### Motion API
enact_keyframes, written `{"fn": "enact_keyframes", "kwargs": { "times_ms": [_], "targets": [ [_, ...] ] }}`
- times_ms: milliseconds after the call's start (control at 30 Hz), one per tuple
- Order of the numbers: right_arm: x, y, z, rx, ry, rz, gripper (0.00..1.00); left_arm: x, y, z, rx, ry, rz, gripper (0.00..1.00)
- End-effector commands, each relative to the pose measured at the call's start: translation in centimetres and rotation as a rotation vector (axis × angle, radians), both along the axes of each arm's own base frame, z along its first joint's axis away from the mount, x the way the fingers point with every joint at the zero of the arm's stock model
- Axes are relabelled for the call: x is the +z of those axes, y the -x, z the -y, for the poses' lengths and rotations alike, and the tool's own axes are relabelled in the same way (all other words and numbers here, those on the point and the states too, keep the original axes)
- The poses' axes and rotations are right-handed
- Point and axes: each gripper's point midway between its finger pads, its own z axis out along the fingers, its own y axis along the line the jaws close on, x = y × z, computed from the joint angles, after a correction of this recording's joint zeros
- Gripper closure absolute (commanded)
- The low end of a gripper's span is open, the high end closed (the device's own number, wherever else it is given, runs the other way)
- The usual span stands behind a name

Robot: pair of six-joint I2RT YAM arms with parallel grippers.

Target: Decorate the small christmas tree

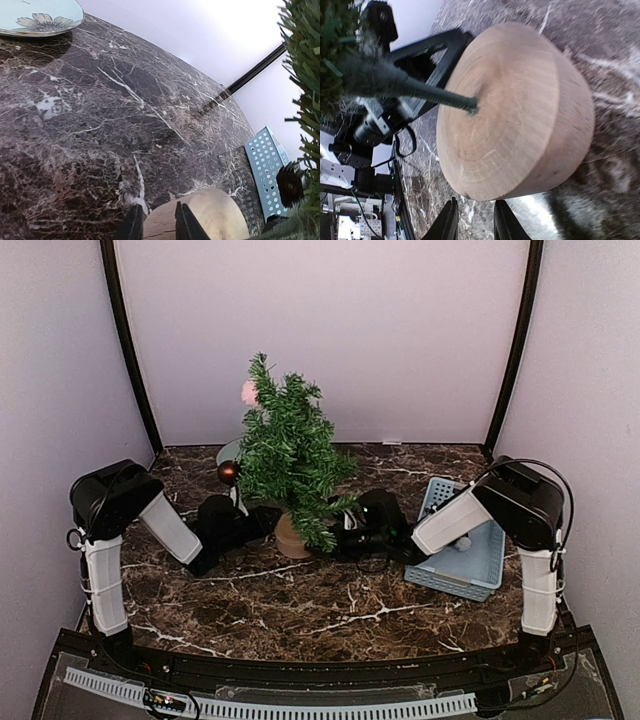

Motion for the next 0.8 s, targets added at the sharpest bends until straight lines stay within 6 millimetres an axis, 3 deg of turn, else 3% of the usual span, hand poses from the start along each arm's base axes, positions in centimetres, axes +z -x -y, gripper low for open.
{"fn": "enact_keyframes", "kwargs": {
  "times_ms": [0, 233, 767],
  "targets": [
    [1.5, 1.2, -1.5, 0.045, -0.066, 0.023, 0.75, -0.8, 2.4, 3.4, -0.187, -0.003, -0.028, 0.76],
    [1.7, 1.3, -0.9, 0.031, -0.054, 0.035, 0.73, -1.0, 2.1, 3.0, -0.167, -0.004, -0.042, 0.76],
    [3.2, 0.8, 1.8, -0.088, -0.037, 0.075, 0.62, -2.6, 1.8, -2.0, 0.01, 0.013, -0.14, 0.61]
  ]
}}
